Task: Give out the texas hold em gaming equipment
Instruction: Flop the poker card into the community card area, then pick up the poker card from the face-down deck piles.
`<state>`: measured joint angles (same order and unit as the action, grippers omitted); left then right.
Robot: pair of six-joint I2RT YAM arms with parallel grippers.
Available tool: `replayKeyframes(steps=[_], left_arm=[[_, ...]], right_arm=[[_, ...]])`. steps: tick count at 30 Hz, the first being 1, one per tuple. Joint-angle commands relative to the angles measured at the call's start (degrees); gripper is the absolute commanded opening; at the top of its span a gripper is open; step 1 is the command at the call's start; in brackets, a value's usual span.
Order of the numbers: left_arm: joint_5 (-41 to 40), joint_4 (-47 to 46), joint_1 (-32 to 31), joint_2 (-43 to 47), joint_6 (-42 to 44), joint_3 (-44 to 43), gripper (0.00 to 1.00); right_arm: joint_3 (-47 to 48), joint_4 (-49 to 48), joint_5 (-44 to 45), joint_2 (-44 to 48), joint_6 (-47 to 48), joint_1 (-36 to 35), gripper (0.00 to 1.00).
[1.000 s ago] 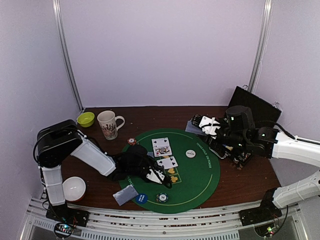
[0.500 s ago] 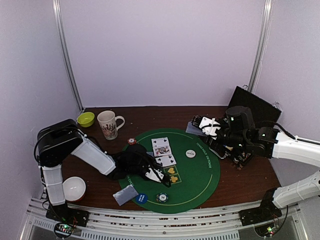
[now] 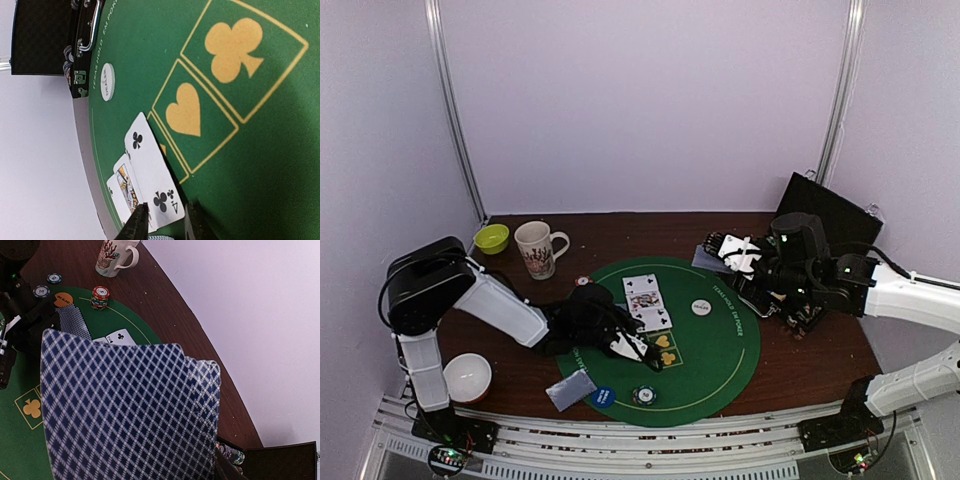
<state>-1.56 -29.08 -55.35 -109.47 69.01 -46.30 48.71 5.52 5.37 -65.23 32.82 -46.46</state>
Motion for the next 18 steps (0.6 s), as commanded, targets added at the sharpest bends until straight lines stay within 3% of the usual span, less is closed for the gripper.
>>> replayKeyframes(steps=[1, 8, 13, 18], left_arm=[[-1.2, 0.8, -0.8, 3.9, -2.5, -0.3, 0.28], [0.8, -1.7, -0.9, 10.1, -10.1, 0.1, 0.28], [2.5, -5.4, -0.9, 16.5, -21.4, 0.0, 0.29], [5.8, -3.6, -0.9, 21.7, -36.6, -3.2, 0.41]], right_arm=[[0.9, -0.7, 0.7, 0.7, -0.1, 0.3, 0.47], [1.0, -1.0, -0.1, 0.6, 0.0, 0.3, 0.47], [1.5, -0.8, -1.0, 0.1, -0.1, 0.4, 0.47], [2.7, -0.4, -2.5, -0.5, -0.5, 0.4, 0.47]])
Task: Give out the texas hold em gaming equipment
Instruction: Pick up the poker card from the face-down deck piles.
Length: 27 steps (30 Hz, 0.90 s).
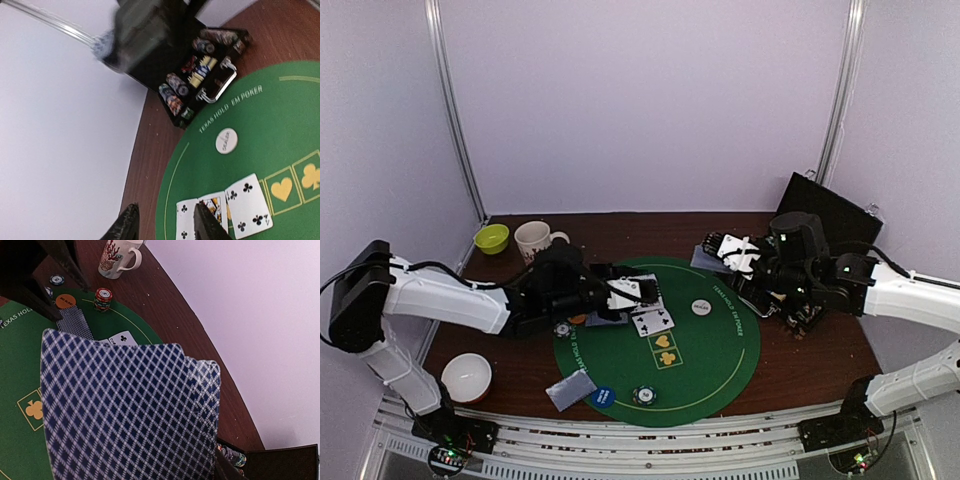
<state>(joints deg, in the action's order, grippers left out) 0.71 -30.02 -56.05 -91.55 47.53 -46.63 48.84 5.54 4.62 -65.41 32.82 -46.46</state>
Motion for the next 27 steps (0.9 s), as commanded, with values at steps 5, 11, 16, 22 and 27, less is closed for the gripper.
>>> replayKeyframes(steps=[5, 11, 16, 22, 27], left_arm=[[1.8, -3.4, 0.1, 8.2, -32.4, -6.0, 0.58], [7.3, 6.7, 3.4, 8.3, -53.6, -15.3, 0.72], [17.4, 16.2, 10.0, 6.1, -68.7, -22.7, 0.75], [30.5, 22.4, 13.3, 0.9, -76.0, -26.6, 0.75], [35.5, 25.5, 13.3, -1.5, -76.2, -28.0, 0.78]], right_arm=[[3.2, -1.2, -3.3, -0.7, -0.7, 0.3, 0.47], [4.3, -2.4, -4.5, -2.5, -1.2, -0.4, 0.47], [5.4, -4.3, -4.6, -3.9, -1.5, -2.4, 0.47], [5.9, -7.3, -3.2, -6.0, -1.6, -4.8, 0.47], [7.0, -9.4, -1.5, -8.5, -1.5, -6.6, 0.48]])
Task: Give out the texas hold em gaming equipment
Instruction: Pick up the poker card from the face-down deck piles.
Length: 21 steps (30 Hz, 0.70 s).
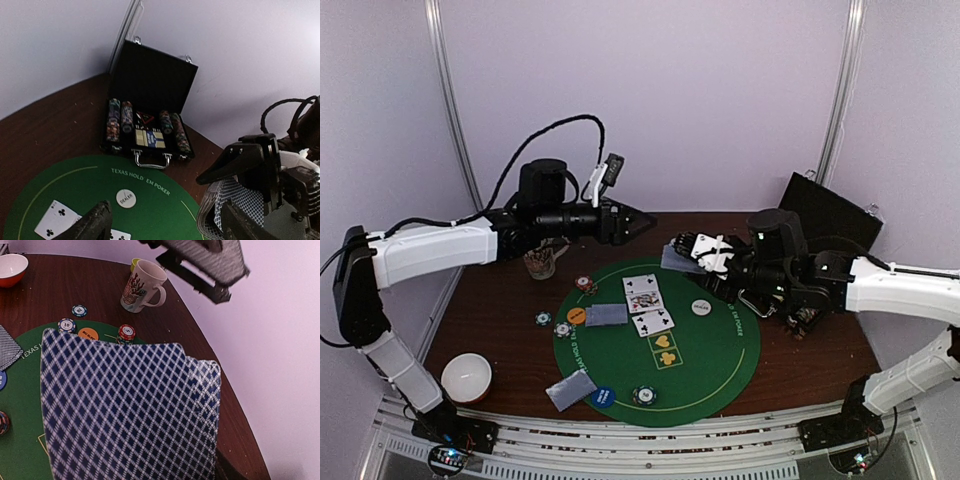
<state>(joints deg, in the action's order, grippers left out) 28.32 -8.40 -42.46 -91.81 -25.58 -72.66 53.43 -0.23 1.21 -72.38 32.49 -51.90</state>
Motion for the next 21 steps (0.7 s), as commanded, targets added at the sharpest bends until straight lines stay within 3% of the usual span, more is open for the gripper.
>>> replayKeyframes(steps=[1, 10, 21], left_arm=[[8.5, 4.1, -0.3, -1.3, -2.9, -1.9, 0.78], [10.0, 4.6, -0.1, 0.1, -1.3, 0.8, 0.81], [7.9, 12.2, 0.0, -0.3, 5.0, -0.4, 0.78]], right_arm=[[2.5, -4.0, 2.3, -2.0, -1.3, -1.5, 0.48], [2.3, -9.1, 6.2, -5.8, -3.1, -3.8, 0.48], [2.0, -11.3, 8.9, -7.6, -4.9, -5.2, 0.48]])
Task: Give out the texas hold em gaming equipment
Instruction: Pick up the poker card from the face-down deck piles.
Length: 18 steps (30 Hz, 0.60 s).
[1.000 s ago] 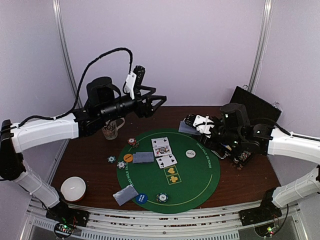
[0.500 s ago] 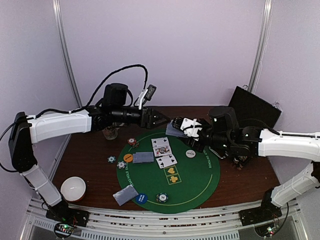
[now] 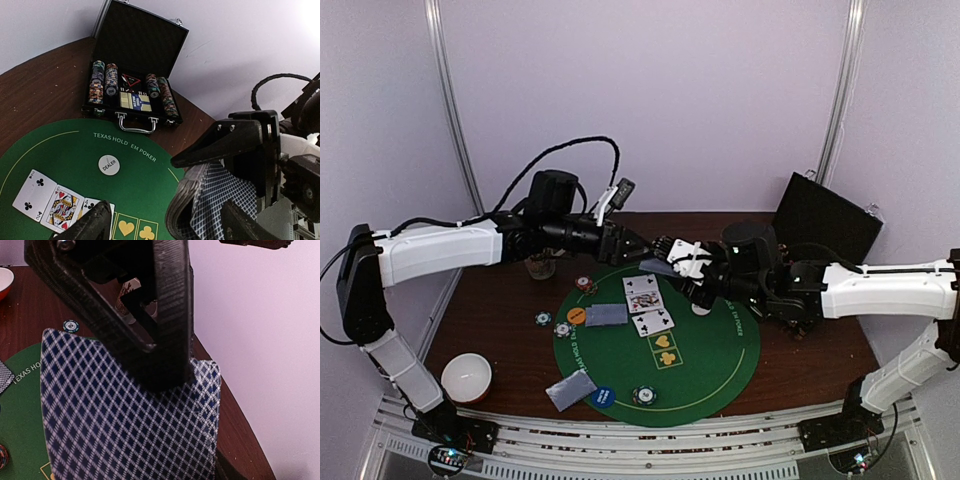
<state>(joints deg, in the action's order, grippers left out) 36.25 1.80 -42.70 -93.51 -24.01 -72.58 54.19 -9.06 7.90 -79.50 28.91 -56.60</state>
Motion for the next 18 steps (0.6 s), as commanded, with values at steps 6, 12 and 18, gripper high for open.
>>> replayKeyframes(steps=[6, 12, 18], left_arm=[[-0.9, 4.2, 0.3, 2.1, 4.1, -0.8, 0.67], [-0.4, 5.5, 0.3, 2.4, 5.2, -1.5, 0.35], [2.2, 5.9, 0.3, 2.7, 5.4, -2.9, 0.09]], right_arm=[[1.0, -2.8, 2.9, -0.7, -1.6, -0.6, 0.47], [0.8, -2.6, 3.5, -0.9, -1.5, -0.6, 0.47], [0.7, -2.6, 4.5, -0.6, -0.9, -0.7, 0.47]])
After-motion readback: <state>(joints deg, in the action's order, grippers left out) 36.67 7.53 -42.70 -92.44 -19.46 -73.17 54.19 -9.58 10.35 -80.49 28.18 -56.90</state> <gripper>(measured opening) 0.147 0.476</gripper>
